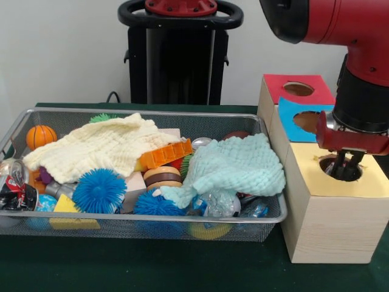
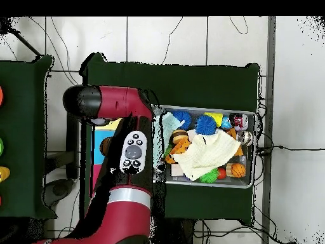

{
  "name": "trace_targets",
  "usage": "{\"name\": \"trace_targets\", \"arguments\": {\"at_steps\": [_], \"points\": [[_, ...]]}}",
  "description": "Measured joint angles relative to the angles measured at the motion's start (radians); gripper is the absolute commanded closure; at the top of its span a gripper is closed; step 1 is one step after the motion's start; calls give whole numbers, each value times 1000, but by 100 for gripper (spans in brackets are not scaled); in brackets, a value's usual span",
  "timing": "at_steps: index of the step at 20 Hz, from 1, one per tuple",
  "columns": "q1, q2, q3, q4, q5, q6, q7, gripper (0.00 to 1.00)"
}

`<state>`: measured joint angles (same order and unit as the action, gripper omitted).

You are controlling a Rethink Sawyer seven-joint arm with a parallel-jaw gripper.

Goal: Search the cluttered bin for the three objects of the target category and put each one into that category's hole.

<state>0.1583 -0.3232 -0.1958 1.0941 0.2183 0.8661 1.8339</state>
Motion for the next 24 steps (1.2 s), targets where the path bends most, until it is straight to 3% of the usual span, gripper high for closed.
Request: {"name": "trace_targets", "arguments": {"at_steps": [24], "points": [[0, -93, 0, 8, -3, 61, 0, 100]]}}
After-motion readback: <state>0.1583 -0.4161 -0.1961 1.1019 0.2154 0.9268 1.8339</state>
